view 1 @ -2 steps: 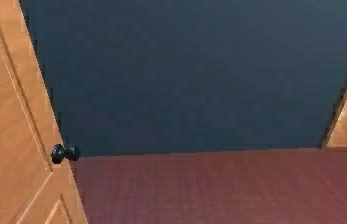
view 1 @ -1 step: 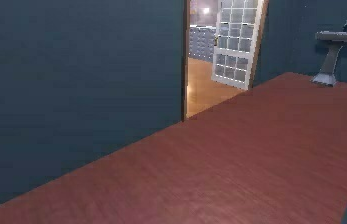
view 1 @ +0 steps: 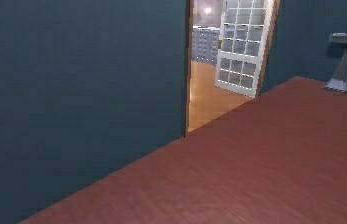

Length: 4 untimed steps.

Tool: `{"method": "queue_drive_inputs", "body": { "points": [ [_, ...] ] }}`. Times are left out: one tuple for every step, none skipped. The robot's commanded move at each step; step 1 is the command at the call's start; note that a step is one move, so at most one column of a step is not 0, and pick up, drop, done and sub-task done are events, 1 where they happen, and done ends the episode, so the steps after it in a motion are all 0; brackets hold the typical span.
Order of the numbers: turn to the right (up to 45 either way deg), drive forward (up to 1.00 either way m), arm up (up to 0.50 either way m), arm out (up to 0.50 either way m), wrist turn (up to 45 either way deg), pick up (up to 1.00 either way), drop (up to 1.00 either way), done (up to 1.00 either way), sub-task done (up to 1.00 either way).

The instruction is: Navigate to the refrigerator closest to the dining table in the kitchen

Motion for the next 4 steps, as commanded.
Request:
{"method": "queue_drive_inputs", "body": {
  "points": [
    [39.0, 0.0, 0.0, 0.0, 0.0, 0.0, 0.0, 0.0, 0.0],
    [3.0, 0.0, 0.0, 0.0, 0.0, 0.0, 0.0, 0.0, 0.0],
    [0.0, 1.0, 0.0, 0.0, 0.0, 0.0, 0.0, 0.0, 0.0],
    [0.0, 1.0, 0.0, 0.0, 0.0, 0.0, 0.0, 0.0, 0.0]
  ]
}}
